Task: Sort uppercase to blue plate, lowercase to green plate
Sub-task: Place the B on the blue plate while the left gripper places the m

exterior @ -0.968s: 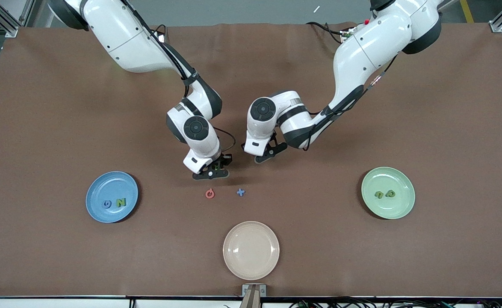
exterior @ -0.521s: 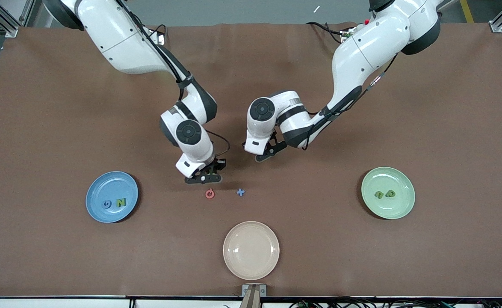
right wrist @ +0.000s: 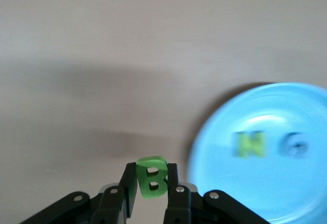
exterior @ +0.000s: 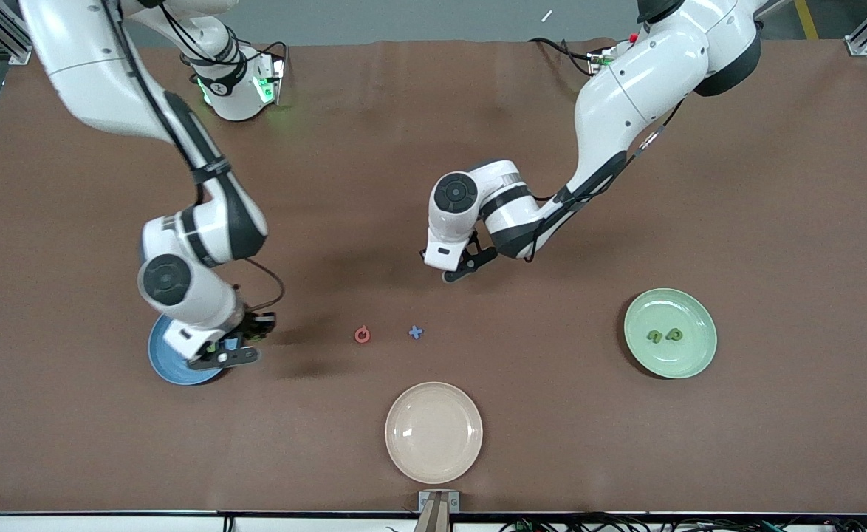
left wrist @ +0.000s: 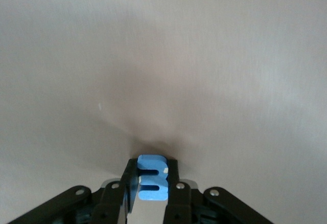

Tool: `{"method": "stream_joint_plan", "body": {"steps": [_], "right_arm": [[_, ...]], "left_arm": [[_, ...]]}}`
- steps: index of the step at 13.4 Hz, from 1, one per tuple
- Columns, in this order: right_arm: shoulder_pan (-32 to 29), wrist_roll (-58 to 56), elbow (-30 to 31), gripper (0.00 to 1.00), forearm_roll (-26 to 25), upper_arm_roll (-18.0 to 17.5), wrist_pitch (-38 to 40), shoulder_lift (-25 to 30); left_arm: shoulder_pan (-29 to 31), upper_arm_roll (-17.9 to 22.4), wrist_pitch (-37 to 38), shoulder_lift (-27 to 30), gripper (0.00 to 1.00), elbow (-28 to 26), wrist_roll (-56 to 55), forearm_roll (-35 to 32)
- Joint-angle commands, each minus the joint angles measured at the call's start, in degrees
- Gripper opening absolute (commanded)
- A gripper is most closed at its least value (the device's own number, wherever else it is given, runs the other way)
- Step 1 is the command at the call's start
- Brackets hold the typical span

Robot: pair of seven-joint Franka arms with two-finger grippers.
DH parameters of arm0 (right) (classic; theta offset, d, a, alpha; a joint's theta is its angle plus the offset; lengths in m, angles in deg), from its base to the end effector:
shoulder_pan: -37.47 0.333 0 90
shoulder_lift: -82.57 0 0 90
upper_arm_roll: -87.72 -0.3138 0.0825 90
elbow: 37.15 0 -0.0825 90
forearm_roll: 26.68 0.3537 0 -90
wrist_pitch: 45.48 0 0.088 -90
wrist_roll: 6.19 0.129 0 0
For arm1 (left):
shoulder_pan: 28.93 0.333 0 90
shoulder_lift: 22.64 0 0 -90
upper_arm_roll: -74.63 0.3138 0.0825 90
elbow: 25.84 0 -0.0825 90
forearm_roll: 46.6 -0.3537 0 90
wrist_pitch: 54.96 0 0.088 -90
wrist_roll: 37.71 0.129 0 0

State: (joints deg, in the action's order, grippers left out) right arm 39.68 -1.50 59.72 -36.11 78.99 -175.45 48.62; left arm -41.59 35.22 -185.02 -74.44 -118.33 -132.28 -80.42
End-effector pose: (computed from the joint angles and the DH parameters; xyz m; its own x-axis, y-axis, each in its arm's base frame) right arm 0.6433 0.1072 0.2518 0.9820 0.1888 -0.0037 0.1888 -0.9812 0.0409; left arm 0.4655 -0.4687 0.1741 0.8550 0.5115 -0.0858 0.5136 -0.8580 0.0033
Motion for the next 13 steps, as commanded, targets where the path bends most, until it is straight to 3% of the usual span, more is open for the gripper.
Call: {"method": "stream_joint_plan", "body": {"steps": [1,7,11,12,13], "right_arm": [[-5.35,-9.22,1.48,0.1,-0.94,-1.3,-0.37,0.37],[-11.43,-21.91,1.74,0.26,-1.03,-1.21,-0.72,-2.78],[-11.96,-22.27,1.74,0.69,-1.03,-1.21,-0.64,-4.28],[-11.79,-22.18,1.57,0.77,-1.03,-1.29,-0.46,-4.02],[-11.44,-21.57,1.22,0.77,-0.86,-1.73,-0.29,-3.76]], "left_arm": [[3.77,0.57,2.0,3.98,0.01,0.55,0.17,-1.08],[12.38,0.3,11.32,7.76,0.01,5.13,11.49,-2.48],[21.6,0.22,14.39,8.21,0.02,4.95,23.08,-2.48],[24.24,0.04,14.49,8.21,0.02,4.95,25.72,-2.48],[26.01,0.04,14.57,8.21,0.04,4.86,27.49,-2.48]]}}
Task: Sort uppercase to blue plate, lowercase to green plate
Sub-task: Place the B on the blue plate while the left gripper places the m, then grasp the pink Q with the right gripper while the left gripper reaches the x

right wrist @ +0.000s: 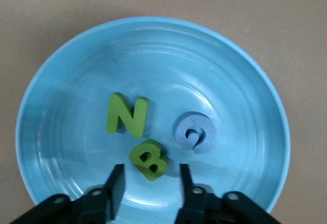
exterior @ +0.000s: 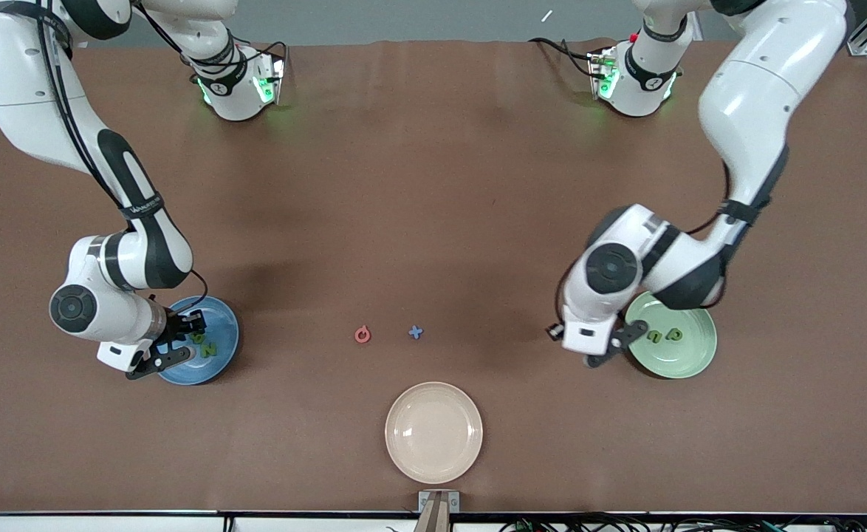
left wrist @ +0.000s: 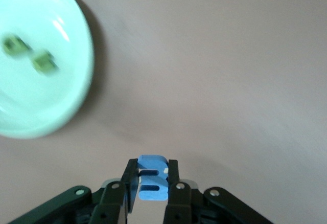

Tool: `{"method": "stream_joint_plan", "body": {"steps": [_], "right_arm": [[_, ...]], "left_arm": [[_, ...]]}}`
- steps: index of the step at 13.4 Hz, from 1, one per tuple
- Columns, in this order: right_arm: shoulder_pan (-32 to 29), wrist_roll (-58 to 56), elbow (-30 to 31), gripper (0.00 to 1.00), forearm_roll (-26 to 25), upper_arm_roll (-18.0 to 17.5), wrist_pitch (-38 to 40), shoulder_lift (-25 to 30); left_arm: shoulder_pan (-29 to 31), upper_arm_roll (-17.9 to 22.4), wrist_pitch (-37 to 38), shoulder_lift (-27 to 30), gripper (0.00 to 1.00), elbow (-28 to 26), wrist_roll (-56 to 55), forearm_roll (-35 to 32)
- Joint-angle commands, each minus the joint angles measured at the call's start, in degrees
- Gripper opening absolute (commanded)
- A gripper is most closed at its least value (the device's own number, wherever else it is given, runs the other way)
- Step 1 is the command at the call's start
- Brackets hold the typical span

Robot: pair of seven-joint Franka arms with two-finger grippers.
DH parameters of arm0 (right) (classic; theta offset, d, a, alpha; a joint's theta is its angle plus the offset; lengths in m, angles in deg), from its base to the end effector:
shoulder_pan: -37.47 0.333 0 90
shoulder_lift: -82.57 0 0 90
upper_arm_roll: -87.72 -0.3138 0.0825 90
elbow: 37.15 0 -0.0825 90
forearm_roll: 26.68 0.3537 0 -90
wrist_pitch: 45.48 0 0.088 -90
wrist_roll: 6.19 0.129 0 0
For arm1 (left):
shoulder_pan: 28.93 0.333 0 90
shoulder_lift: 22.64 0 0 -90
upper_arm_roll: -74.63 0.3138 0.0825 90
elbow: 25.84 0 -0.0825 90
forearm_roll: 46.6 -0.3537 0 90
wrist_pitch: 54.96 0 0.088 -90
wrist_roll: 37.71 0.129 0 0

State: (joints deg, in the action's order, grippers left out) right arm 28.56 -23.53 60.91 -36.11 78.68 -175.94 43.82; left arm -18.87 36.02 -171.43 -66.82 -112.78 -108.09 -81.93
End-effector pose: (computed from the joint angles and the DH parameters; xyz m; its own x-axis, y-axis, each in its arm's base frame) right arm 0.6374 -0.0132 0.1910 0.9204 0.3780 -0.0996 0.3784 -0.9255 -0.0151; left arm 0.6377 -0.2136 0.2614 0.8501 0.5243 0.0484 0.5265 -0.8453 -0.0910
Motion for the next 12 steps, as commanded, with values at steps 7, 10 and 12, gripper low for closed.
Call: {"method": "stream_joint_plan", "body": {"steps": [7,10,12], "right_arm": [[7.04,25.27,-3.93,0.77,-0.41,-5.73,-0.14,1.49],[13.19,37.61,-5.07,0.77,-0.94,-5.64,-1.28,1.14],[17.15,43.06,-6.47,0.77,-1.2,-5.38,-3.12,0.0]], "left_arm": [[14.8,-0.59,0.99,0.15,0.37,-5.87,12.81,-0.97],[16.48,-0.68,1.16,0.77,0.99,-7.63,12.2,-0.97],[16.22,-1.11,3.52,1.56,1.0,-7.28,12.29,-0.71]]}}
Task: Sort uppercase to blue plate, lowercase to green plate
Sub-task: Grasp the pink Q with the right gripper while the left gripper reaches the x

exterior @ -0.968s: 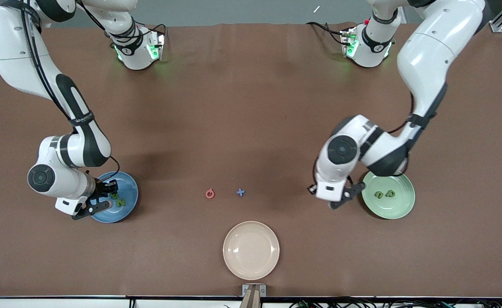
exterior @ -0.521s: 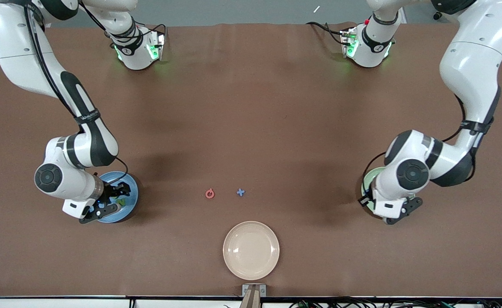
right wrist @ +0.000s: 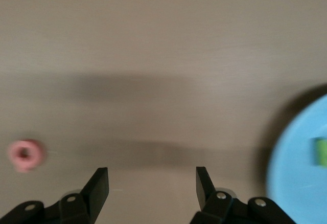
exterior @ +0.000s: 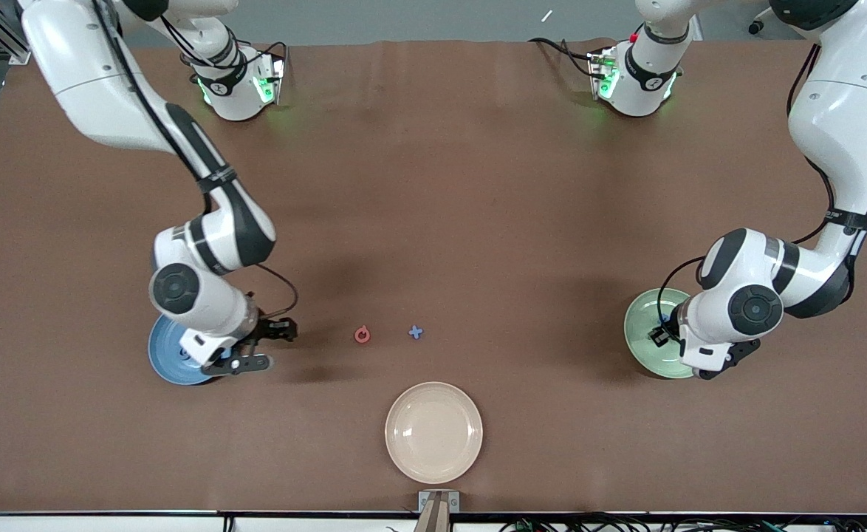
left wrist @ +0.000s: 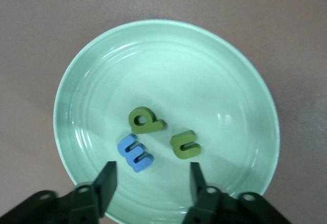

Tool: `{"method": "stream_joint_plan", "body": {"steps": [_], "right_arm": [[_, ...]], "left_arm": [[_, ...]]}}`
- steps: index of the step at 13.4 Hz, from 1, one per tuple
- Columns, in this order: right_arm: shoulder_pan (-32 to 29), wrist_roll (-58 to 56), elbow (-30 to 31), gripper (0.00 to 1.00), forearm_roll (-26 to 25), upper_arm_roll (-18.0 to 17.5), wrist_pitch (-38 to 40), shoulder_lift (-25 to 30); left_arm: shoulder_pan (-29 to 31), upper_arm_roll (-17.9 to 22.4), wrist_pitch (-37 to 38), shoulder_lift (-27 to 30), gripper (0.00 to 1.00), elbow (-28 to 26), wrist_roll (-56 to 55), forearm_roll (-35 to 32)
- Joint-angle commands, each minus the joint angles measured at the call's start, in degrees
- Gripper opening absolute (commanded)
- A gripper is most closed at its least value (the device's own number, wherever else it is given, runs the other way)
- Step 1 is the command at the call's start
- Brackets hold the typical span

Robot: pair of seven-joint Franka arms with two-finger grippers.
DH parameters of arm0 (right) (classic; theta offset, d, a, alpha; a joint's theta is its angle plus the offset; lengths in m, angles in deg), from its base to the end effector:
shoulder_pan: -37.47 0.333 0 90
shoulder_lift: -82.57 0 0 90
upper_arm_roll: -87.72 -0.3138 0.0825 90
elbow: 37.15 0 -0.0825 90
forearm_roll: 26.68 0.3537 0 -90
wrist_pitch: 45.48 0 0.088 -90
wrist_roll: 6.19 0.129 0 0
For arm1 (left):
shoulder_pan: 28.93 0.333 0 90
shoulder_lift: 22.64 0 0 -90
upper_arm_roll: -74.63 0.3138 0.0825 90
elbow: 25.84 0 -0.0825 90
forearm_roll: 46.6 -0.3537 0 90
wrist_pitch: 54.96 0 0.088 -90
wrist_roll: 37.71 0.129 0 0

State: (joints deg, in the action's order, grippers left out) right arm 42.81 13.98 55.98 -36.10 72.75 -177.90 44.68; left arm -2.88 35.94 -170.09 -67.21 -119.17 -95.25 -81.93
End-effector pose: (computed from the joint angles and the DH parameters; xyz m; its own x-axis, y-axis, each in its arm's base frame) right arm 0.6392 0.2071 0.2450 0.9979 0.0529 0.0367 0.0547 -0.9973 -0.0485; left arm 0.6356 -0.0466 0.2161 0.8441 0.5314 -0.0722 0.5132 -0.8395 -0.1786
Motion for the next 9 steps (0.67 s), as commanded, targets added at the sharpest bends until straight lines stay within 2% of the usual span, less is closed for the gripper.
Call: {"method": "stream_joint_plan", "body": {"steps": [1,4,7,9], "right_arm": [[4.32,7.84,-2.07,0.77,-1.22,0.73,-2.91,-1.82],[8.45,15.84,-2.78,0.77,-1.39,2.04,-8.98,-5.51],[15.64,20.33,-4.09,0.77,-1.39,7.66,-10.93,-7.72],[19.08,22.45,-5.24,0.77,-1.39,10.39,-10.93,-8.95]], "left_arm": [[0.31,-2.77,2.19,1.95,1.0,-0.71,-1.25,-0.62],[-1.78,-6.91,2.1,1.51,1.0,0.08,-3.54,-0.18],[-9.41,-7.19,1.23,0.11,0.94,2.79,-9.67,-0.09],[-15.91,-6.75,0.35,-2.7,0.89,7.18,-15.12,0.17]]}}
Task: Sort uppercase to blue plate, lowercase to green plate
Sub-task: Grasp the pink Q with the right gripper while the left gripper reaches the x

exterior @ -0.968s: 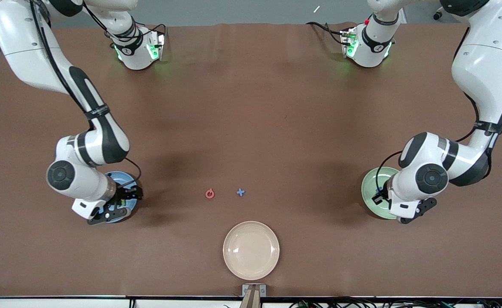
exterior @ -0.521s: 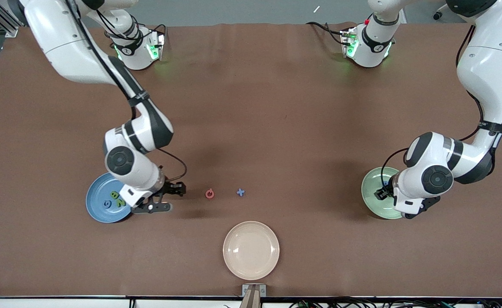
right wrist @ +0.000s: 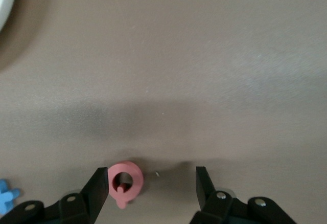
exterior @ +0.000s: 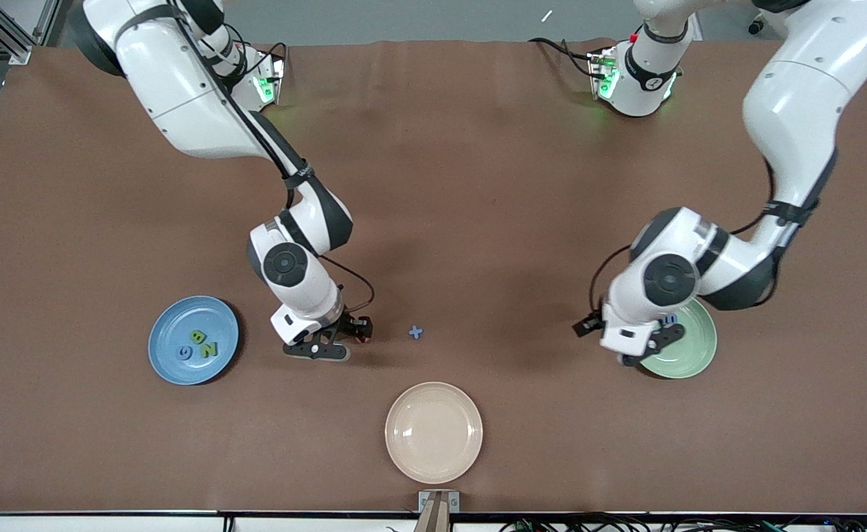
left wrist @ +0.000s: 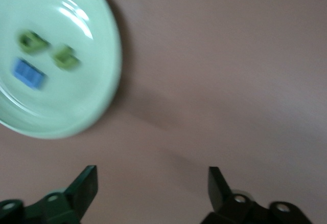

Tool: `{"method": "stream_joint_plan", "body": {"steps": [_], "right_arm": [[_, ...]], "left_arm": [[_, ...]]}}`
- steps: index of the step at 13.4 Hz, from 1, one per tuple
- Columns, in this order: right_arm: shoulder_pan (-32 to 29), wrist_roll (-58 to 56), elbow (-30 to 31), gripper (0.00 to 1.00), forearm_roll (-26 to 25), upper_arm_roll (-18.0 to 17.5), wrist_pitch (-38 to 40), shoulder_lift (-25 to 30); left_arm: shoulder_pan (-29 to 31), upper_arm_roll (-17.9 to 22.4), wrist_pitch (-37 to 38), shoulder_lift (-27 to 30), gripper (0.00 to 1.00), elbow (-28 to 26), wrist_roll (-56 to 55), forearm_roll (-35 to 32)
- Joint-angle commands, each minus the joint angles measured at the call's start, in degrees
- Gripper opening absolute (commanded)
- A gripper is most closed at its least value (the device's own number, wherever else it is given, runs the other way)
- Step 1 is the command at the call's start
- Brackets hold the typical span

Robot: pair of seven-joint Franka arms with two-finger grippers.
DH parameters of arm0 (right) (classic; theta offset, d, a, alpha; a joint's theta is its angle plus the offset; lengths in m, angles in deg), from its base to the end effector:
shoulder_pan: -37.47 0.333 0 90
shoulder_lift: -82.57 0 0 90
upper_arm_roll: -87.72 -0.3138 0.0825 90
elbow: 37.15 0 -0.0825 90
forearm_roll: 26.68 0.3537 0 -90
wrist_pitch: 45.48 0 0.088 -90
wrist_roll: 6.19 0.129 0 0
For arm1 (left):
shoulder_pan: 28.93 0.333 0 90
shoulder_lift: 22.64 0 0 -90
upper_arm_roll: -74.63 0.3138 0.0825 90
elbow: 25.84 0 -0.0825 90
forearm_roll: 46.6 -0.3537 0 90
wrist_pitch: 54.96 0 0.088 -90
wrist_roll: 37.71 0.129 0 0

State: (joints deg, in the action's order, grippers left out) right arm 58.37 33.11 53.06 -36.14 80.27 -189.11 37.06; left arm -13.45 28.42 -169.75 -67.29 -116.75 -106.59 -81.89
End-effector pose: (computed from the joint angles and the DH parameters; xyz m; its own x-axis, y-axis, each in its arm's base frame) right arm 0.6168 0.3168 0.1863 0.9852 -0.1142 0.1277 -0.1053 -0.9917 -0.0742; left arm 0.6137 -0.2240 0.2619 0.8793 0.4747 -0.0388 0.4709 -0.8786 -0.0794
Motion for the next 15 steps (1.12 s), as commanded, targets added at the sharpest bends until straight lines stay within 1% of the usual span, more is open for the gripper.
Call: {"method": "stream_joint_plan", "body": {"steps": [1,2,4,5,6,7,8,9,10,11,12,13,15], "right_arm": [[4.32,3.41,-2.49,0.77,-1.35,3.66,0.1,-1.6],[4.5,3.41,-2.76,0.77,-1.35,3.75,0.1,-1.95],[4.59,3.85,-2.85,0.76,-1.35,3.67,-0.69,-2.22],[4.94,4.38,-2.85,0.76,-1.35,3.75,-1.04,-2.48],[5.12,4.38,-2.85,0.72,-1.35,3.76,-1.48,-2.66],[5.12,4.29,-2.85,0.66,-1.35,3.76,-1.48,-2.66],[5.12,4.29,-2.85,0.54,-1.35,3.76,-1.39,-2.66],[5.03,4.29,-2.85,0.44,-1.35,3.76,-1.39,-2.66],[5.03,4.29,-2.85,0.32,-1.35,3.76,-1.48,-2.66],[5.03,4.29,-2.85,0.23,-1.35,3.76,-1.48,-2.66],[4.86,4.29,-2.85,0.15,-1.35,3.76,-1.39,-2.57],[4.42,3.95,-2.94,0.08,-1.26,3.76,-1.13,-2.4],[2.67,2.8,-5.3,0.05,-1.18,4.02,1.49,-1.69]], "left_arm": [[-8.59,1.56,-0.6,-4.37,0.85,7.57,-6.77,0.21],[-12.01,2.79,-1.39,-5.6,0.83,9.86,-10.37,0.3],[-19.92,7.61,-3.49,-7.45,0.78,14.25,-18.37,0.39],[-23.09,9.37,-5.33,-8.33,0.76,15.41,-21.1,1.17],[-25.12,10.43,-8.22,-9.3,0.73,16.29,-23.91,2.14],[-26.97,11.4,-11.91,-9.83,0.71,16.38,-27.68,2.58],[-28.64,12.37,-15.42,-10.36,0.71,16.56,-31.55,2.59],[-30.14,12.73,-17.55,-11.49,0.7,18.04,-34.37,2.59],[-31.9,12.73,-18.09,-12.98,0.69,20.06,-36.31,2.59],[-33.39,12.82,-18.97,-14.39,0.69,22.34,-38.25,2.59],[-34.45,13.17,-21.67,-15.62,0.67,23.32,-39.83,2.59],[-35.33,14.3,-24.83,-15.9,0.65,23.33,-41.15,2.59],[-37.7,16.58,-27.92,-16.69,0.64,23.33,-43.35,2.59]]}}
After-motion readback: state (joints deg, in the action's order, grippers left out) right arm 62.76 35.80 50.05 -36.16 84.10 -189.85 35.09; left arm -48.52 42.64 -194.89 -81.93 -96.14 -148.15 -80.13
